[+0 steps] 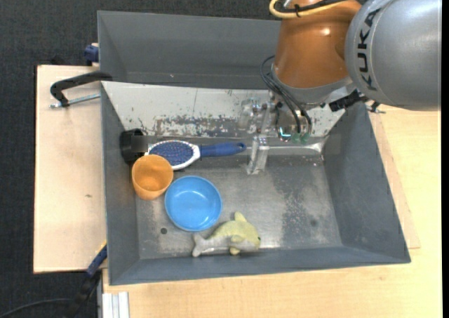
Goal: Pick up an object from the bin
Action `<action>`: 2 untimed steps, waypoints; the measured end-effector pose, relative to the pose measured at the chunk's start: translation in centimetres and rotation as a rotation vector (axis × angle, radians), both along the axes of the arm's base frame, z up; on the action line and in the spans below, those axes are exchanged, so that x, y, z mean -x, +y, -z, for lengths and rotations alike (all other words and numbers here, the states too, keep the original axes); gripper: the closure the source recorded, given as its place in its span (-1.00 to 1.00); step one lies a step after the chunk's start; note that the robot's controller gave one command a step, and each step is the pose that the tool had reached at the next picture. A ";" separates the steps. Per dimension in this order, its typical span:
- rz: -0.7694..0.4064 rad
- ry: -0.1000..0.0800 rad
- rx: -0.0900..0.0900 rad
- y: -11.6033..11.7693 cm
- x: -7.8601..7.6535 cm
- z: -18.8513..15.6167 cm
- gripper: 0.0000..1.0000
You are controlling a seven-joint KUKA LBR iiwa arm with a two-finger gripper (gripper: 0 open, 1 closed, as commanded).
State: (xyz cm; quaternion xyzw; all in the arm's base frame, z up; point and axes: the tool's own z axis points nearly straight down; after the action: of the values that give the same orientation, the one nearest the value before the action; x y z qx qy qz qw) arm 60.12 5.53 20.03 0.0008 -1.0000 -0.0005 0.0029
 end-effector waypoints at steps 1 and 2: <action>-0.234 -0.002 -0.001 5.3 2.2 11.0 -1.00; -0.292 -0.003 -0.003 10.9 6.3 12.9 -1.00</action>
Offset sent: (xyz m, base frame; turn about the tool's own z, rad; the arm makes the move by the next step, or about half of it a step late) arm -0.0213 0.0505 -0.1083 -0.2317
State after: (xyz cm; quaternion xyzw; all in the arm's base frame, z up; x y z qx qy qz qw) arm 53.82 16.47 7.12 0.1462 -0.9893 -0.0015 0.0014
